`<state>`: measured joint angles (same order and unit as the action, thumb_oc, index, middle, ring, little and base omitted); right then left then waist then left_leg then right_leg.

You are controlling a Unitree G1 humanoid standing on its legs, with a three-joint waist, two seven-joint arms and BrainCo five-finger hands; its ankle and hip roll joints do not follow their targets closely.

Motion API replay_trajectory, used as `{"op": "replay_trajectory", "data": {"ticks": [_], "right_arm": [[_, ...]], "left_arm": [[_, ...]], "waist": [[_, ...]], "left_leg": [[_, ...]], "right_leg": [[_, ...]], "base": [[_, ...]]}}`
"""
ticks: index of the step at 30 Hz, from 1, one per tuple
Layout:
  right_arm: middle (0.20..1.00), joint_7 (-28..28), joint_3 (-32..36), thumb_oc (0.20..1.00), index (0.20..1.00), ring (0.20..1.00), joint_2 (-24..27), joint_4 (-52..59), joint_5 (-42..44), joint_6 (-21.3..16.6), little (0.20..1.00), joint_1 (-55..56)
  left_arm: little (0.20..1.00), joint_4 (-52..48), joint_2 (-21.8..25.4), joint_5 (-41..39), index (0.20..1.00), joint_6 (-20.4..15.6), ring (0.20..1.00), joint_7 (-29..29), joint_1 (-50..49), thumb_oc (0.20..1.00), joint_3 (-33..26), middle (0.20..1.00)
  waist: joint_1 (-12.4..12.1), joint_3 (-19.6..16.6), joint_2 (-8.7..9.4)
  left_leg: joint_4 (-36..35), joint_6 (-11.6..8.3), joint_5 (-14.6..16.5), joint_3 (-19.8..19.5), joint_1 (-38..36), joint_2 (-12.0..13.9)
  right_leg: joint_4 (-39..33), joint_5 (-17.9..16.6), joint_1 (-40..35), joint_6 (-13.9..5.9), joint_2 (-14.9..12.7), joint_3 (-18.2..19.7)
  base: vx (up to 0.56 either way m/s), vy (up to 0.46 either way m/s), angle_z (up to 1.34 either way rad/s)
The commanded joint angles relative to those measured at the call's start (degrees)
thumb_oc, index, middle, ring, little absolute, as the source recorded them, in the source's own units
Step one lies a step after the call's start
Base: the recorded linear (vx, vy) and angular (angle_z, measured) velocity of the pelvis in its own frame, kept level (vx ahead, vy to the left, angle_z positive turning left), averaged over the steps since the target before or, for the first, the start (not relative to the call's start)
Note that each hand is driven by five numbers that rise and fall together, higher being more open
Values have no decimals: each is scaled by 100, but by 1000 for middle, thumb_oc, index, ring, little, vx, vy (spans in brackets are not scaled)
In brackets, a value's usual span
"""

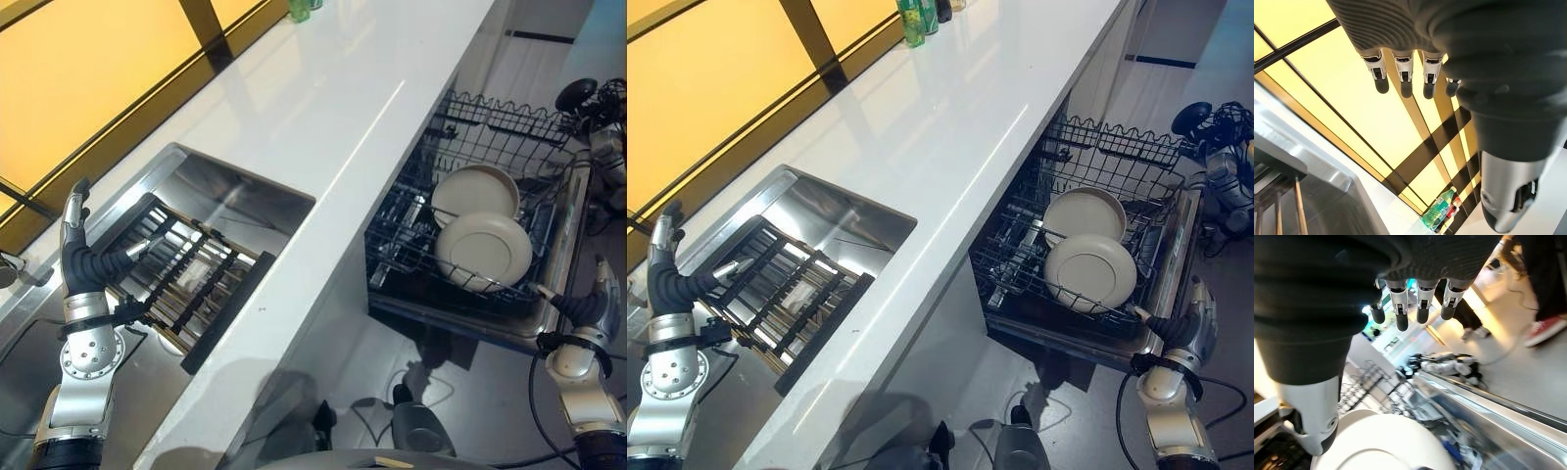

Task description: Pick up plates and place into dishwasher.

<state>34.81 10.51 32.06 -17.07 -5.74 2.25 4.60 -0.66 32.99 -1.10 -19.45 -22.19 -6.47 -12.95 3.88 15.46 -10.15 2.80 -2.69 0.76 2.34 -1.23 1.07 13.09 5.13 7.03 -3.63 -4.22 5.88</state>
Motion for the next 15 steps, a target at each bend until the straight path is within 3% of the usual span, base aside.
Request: {"op": "replay_trajectory", "data": {"ticks": [1,6,10,15], "right_arm": [[1000,321,-56,1000,1000,1000,295,121,675,-592,1000,-342],[1000,504,-41,1000,1000,1000,327,16,1495,-1137,1000,-771],[1000,201,-116,1000,1000,1000,350,-116,2548,-1714,1000,-1318],[1000,-261,-311,1000,1000,1000,447,-442,2947,-2191,1000,-2043]], "left_arm": [[1000,90,105,-251,1000,-173,1000,-308,117,1000,-102,1000],[1000,213,38,-284,1000,-236,1000,-656,356,1000,241,1000],[1000,236,58,-321,1000,-239,1000,-965,675,1000,618,1000],[1000,144,34,-302,1000,-172,1000,-1286,978,1000,920,1000]], "waist": [[149,57,149],[221,430,-45],[251,781,-220],[211,1075,-419]], "left_leg": [[1346,118,759,-164,729,-315],[1847,95,824,-115,1253,-356],[2086,45,810,-84,1664,-377],[2117,-12,719,-136,1956,-429]], "right_leg": [[-453,-595,97,-546,-794,102],[-119,-564,575,-495,-824,224],[48,-546,928,-438,-846,265],[119,-542,1194,-386,-895,276]], "base": [[-75,68,-15],[-129,68,-3],[-164,41,-6],[-124,33,-5]]}}
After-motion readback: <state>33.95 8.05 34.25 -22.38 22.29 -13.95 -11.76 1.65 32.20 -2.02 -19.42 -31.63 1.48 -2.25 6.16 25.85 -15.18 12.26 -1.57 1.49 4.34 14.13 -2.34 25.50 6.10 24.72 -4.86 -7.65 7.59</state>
